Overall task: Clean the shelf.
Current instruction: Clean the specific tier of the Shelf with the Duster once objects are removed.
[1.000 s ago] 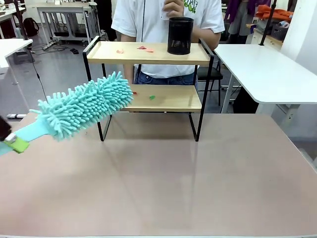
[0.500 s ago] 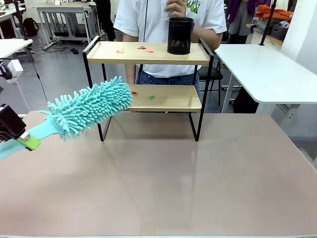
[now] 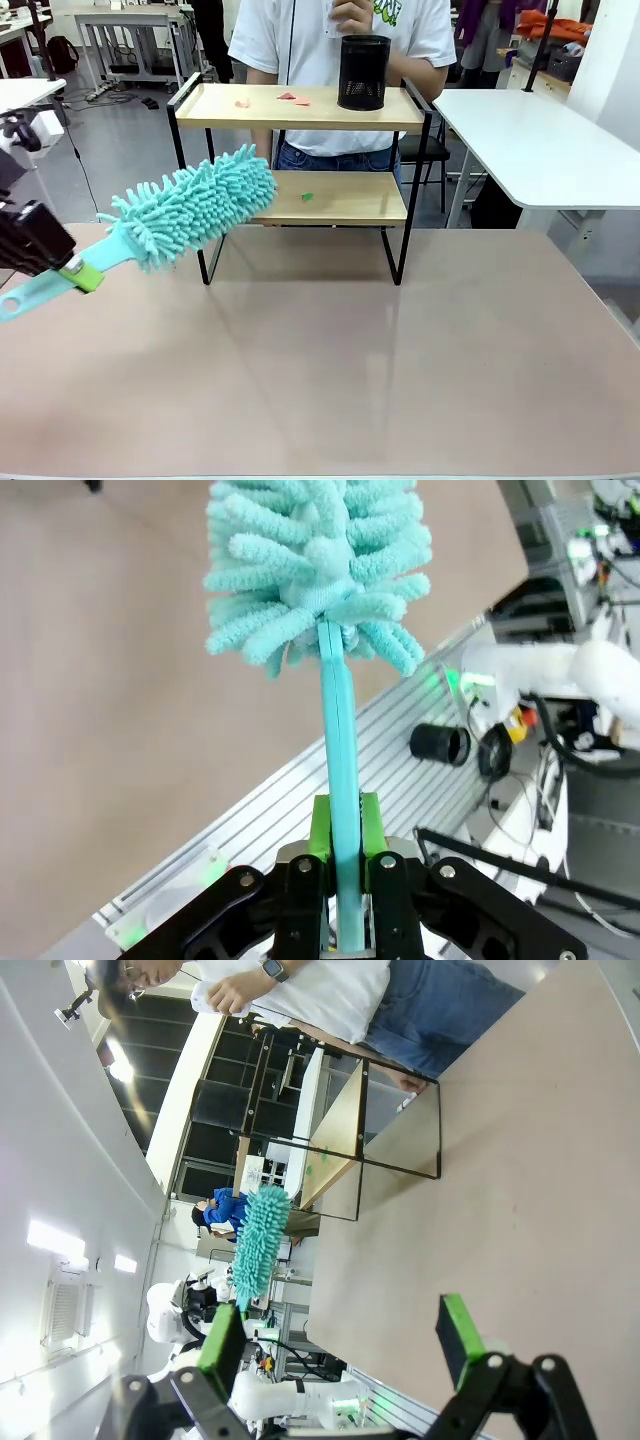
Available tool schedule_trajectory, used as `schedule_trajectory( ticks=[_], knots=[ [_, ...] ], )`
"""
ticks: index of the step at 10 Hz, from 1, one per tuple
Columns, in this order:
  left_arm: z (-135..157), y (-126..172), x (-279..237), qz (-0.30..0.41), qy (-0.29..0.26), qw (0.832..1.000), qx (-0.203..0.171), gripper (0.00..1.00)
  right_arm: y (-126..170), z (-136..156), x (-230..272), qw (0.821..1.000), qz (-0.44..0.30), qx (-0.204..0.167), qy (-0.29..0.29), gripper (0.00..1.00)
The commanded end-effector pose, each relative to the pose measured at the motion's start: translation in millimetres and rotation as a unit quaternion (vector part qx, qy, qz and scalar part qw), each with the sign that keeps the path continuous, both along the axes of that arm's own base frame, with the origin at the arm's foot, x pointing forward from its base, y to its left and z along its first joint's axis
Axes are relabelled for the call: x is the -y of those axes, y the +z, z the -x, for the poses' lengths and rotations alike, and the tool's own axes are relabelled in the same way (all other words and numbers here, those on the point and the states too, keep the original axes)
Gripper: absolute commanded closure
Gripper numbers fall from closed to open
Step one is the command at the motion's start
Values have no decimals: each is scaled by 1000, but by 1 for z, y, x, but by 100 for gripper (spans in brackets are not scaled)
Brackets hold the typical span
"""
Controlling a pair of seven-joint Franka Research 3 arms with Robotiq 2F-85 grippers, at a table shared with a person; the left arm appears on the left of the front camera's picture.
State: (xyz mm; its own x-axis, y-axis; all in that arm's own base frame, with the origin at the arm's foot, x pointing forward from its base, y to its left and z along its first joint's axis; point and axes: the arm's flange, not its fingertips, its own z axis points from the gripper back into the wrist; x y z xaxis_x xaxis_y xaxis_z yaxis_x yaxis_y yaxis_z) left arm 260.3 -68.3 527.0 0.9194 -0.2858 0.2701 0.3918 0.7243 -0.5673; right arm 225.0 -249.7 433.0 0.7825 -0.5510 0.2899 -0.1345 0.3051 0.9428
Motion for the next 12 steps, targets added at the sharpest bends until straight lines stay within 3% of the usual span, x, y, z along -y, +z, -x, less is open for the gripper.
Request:
schedule_trajectory(
  ticks=[1,2,4,7,12],
  knots=[
    [-2,-4,22,-20,63,998,-3,88,1,-2,0,1000,-2,18,-2,0],
    [-3,-7,29,-36,98,994,-2,88,1,-2,0,1000,-2,18,-2,0],
    [-12,-8,44,-48,120,992,8,88,1,-2,0,1000,-2,18,-2,0],
    [-31,-10,67,-58,178,981,43,88,1,-2,0,1000,-2,18,-2,0],
    [-64,-26,92,-91,197,975,39,88,1,-2,0,1000,-2,18,-2,0]
  ],
)
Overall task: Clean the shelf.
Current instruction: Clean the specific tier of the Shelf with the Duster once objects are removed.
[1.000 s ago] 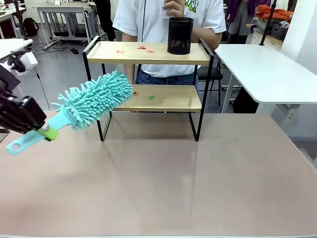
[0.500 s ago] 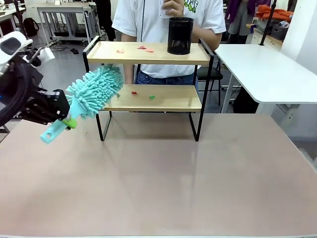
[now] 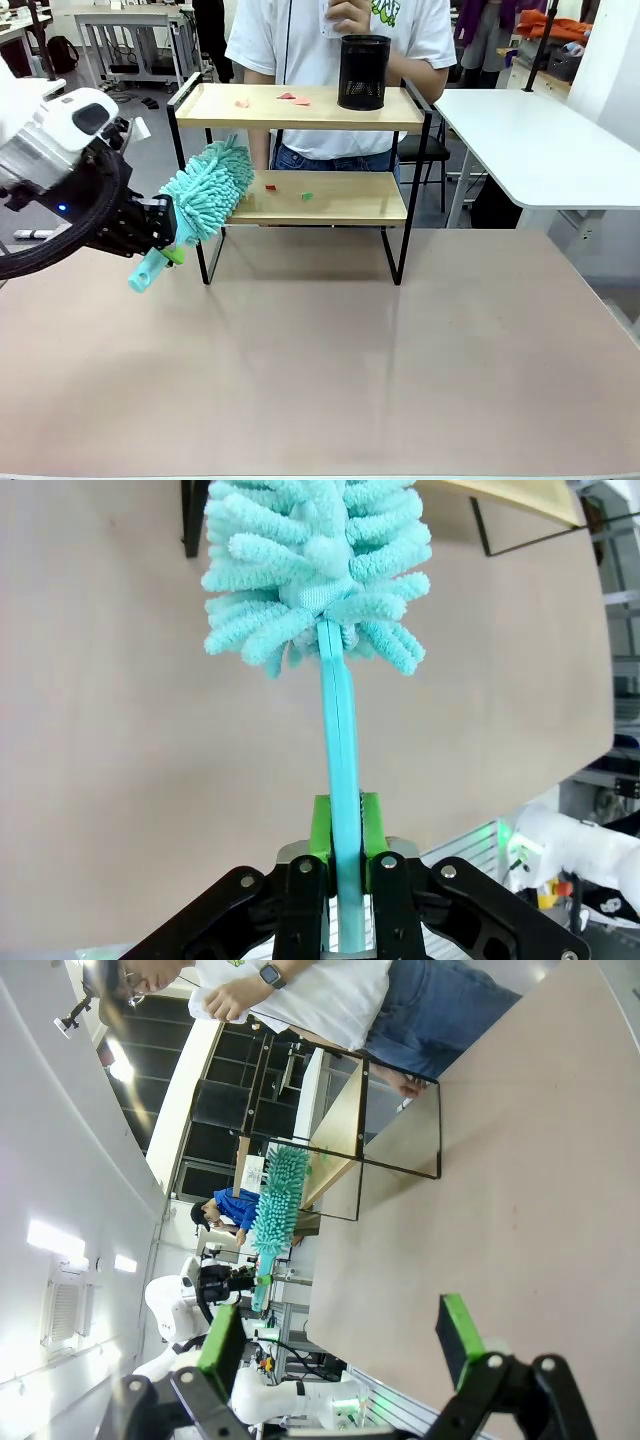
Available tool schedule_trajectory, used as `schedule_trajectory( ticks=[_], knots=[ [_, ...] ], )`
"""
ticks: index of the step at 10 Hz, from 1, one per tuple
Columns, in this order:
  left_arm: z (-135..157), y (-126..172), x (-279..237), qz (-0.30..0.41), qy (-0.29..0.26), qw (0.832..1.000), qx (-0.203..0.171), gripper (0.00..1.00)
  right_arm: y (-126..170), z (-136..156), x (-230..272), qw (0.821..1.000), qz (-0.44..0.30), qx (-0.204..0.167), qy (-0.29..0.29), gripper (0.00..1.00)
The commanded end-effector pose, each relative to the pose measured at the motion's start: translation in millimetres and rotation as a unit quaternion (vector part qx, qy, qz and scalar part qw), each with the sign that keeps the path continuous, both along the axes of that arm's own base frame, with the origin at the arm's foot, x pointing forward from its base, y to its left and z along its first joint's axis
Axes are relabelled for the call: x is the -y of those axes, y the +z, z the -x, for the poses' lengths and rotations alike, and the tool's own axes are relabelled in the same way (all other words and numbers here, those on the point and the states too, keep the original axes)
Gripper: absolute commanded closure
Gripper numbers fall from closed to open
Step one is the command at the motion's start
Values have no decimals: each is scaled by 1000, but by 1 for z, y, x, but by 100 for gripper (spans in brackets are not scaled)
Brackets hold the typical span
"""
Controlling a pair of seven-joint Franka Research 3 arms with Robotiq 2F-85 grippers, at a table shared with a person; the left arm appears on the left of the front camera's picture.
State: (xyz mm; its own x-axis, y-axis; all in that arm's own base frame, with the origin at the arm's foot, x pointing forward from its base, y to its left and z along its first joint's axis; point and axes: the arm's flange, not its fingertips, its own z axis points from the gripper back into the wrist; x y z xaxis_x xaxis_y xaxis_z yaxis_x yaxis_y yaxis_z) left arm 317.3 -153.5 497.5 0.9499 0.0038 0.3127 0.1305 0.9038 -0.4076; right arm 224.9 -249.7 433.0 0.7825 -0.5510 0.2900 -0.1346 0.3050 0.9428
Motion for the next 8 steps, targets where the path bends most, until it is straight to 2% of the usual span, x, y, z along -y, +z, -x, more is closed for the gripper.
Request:
schedule_trajectory(
  ticks=[1,5,8],
  knots=[
    [-12,2,10,-13,27,1000,5,88,1,-2,0,1000,-1,18,-2,0],
    [-27,-2,19,-27,-13,999,-31,88,1,-2,0,1000,-1,18,-2,0],
    [-38,-4,32,-31,-57,997,-38,88,1,-2,0,1000,-1,18,-2,0]
  ],
)
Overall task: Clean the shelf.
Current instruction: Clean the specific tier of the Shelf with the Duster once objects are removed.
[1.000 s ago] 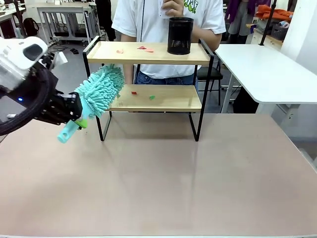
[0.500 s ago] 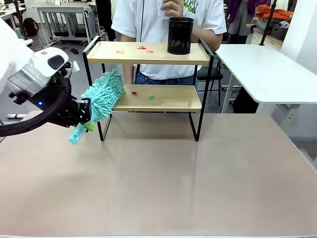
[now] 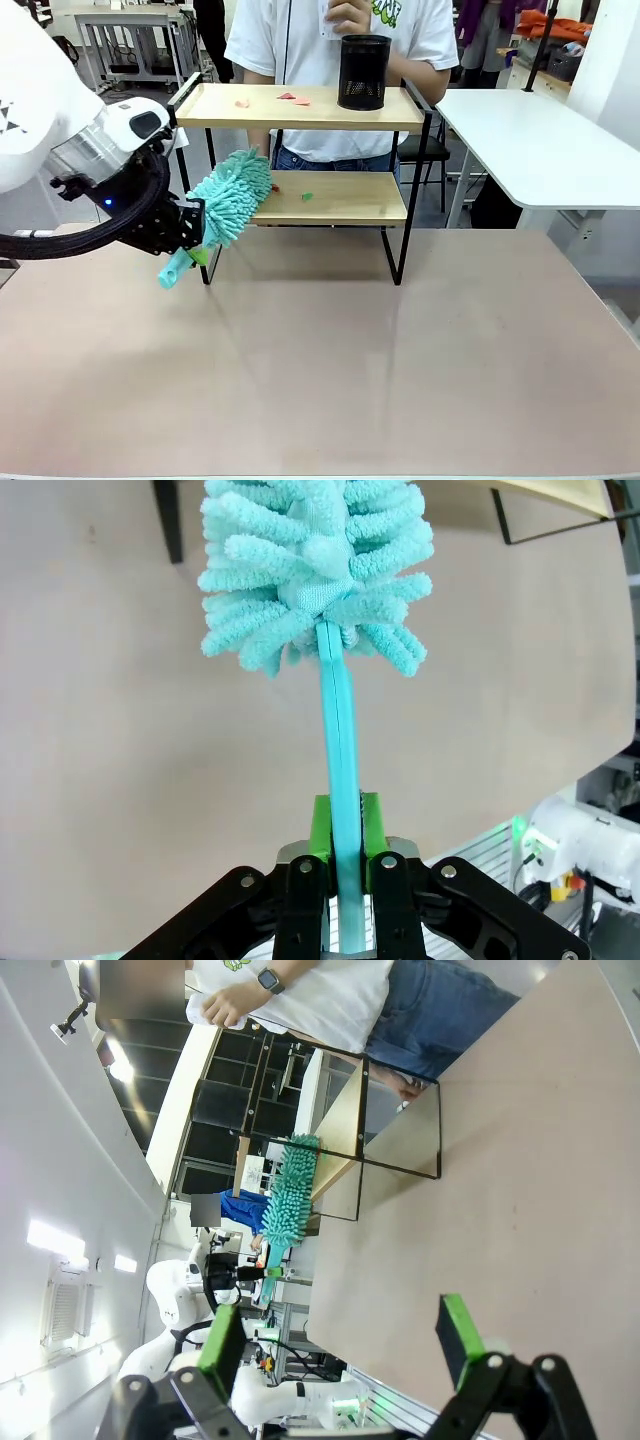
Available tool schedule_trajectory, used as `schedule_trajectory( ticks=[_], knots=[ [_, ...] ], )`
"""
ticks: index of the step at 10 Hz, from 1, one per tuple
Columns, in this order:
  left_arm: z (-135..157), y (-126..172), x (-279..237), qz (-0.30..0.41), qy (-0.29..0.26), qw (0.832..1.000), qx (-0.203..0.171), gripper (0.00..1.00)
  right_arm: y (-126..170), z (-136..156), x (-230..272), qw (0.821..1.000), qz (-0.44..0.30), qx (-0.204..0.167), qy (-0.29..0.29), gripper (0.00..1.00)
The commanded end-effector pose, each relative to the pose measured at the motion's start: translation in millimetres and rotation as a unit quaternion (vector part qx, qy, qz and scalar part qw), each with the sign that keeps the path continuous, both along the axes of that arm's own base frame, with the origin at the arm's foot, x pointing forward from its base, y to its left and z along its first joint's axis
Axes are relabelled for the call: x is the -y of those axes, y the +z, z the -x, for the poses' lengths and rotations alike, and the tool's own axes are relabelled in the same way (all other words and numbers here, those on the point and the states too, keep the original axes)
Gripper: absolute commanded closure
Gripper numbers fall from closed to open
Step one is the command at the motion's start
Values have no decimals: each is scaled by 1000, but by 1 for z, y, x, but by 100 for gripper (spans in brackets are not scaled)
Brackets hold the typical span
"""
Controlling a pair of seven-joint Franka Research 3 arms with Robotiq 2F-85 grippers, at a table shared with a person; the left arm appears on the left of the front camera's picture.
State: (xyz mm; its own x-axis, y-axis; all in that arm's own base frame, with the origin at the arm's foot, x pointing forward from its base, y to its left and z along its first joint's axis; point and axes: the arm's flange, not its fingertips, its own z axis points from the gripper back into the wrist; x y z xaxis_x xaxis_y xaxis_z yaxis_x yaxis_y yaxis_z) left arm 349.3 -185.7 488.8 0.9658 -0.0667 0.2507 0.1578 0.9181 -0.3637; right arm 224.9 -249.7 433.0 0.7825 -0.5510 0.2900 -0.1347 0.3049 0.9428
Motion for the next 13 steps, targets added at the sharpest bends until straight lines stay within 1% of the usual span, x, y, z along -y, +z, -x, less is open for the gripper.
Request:
schedule_trajectory(
  ticks=[1,3,4,5,6,7,8,10,11,12,13],
  knots=[
    [-8,4,6,-4,-47,999,-17,88,1,-2,0,1000,-1,18,-2,0],
    [-10,4,17,-8,-88,996,-20,88,1,-2,0,1000,-1,18,-2,0],
    [-7,7,21,-5,-124,992,-20,88,1,-2,0,1000,-1,18,-2,0],
    [0,10,23,-1,-162,987,-8,88,1,-2,0,1000,-1,18,-2,0],
    [8,11,24,4,-195,981,-12,88,1,-2,0,1000,-1,18,-2,0],
    [18,12,22,11,-241,970,-26,88,1,-2,0,1000,-1,18,-2,0],
    [31,13,17,9,-310,950,-45,88,1,-2,0,1000,-1,18,-2,0],
    [49,16,1,-14,-440,894,-81,88,1,-2,0,1000,-1,18,-2,0],
    [50,18,-3,-11,-440,894,-80,88,1,-2,0,1000,-1,18,-2,0],
    [50,21,-8,-6,-442,892,-89,88,1,-2,0,1000,-1,18,-2,0],
    [48,23,-10,-3,-429,899,-87,88,1,-2,0,1000,-1,18,-2,0]
  ],
)
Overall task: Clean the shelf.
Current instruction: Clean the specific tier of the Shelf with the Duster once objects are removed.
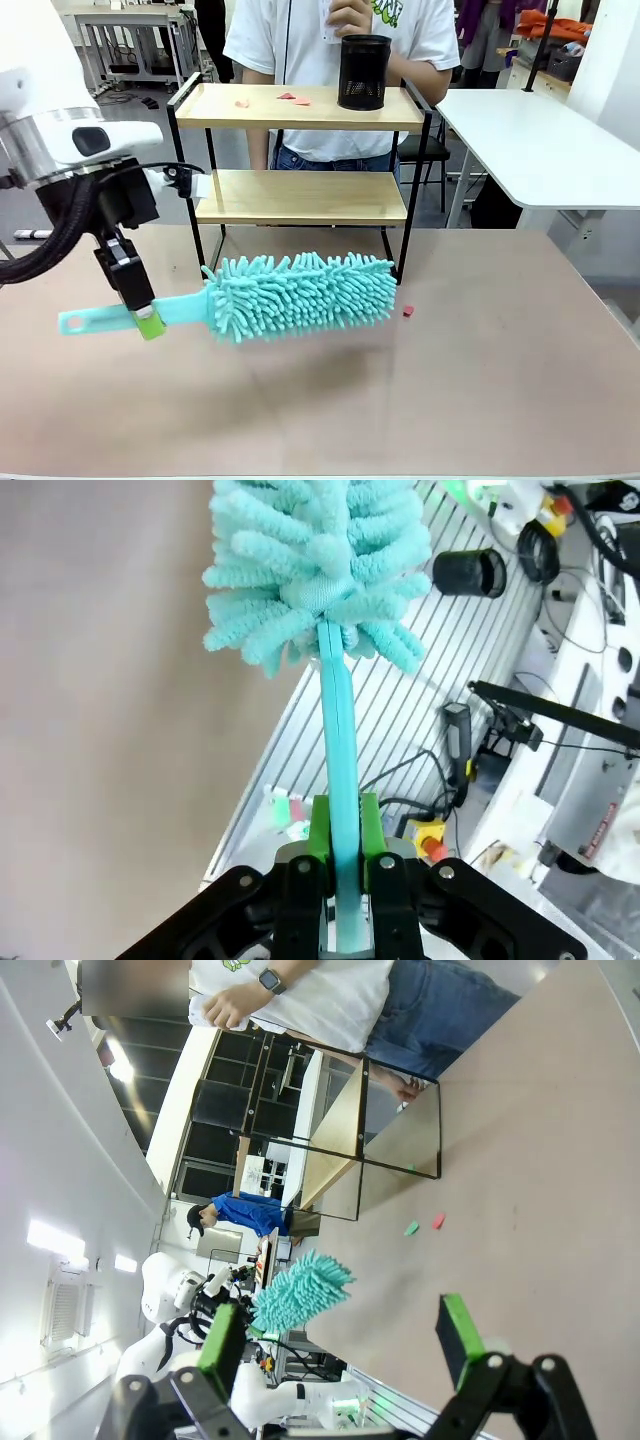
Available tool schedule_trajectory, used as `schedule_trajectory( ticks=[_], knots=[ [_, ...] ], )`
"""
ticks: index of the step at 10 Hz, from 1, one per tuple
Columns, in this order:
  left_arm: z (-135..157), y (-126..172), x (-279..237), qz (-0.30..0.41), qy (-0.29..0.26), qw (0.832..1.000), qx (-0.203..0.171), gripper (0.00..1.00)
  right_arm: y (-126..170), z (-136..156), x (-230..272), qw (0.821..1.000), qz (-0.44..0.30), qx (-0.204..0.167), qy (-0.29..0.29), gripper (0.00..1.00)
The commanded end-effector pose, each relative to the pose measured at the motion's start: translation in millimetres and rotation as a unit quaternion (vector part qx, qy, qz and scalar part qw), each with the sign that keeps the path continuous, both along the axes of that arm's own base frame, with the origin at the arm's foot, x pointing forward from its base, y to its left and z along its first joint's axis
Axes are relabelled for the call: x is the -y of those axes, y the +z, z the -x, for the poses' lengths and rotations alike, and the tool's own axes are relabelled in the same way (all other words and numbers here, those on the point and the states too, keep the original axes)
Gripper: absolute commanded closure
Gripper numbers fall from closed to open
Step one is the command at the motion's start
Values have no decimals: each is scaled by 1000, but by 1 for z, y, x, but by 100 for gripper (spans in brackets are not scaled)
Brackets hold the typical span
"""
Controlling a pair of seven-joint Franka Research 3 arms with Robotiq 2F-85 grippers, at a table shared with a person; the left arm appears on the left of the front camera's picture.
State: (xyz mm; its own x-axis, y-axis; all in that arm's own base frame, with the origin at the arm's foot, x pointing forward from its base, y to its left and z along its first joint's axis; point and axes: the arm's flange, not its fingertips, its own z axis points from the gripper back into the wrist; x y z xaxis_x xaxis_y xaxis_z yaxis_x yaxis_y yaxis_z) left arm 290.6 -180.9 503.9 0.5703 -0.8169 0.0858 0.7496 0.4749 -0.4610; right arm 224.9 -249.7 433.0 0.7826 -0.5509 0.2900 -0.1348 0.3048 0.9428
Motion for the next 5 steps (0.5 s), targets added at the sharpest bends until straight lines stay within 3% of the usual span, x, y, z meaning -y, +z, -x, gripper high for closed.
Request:
schedule_trajectory(
  ticks=[1,4,5],
  knots=[
    [-10,10,-9,2,18,1000,1,88,1,-2,0,1000,-1,18,-2,0],
    [-8,19,-38,8,54,998,-15,88,1,-2,0,1000,-1,18,-2,0],
    [-6,33,-67,27,56,997,-38,88,1,-2,0,1000,-1,18,-2,0]
  ],
)
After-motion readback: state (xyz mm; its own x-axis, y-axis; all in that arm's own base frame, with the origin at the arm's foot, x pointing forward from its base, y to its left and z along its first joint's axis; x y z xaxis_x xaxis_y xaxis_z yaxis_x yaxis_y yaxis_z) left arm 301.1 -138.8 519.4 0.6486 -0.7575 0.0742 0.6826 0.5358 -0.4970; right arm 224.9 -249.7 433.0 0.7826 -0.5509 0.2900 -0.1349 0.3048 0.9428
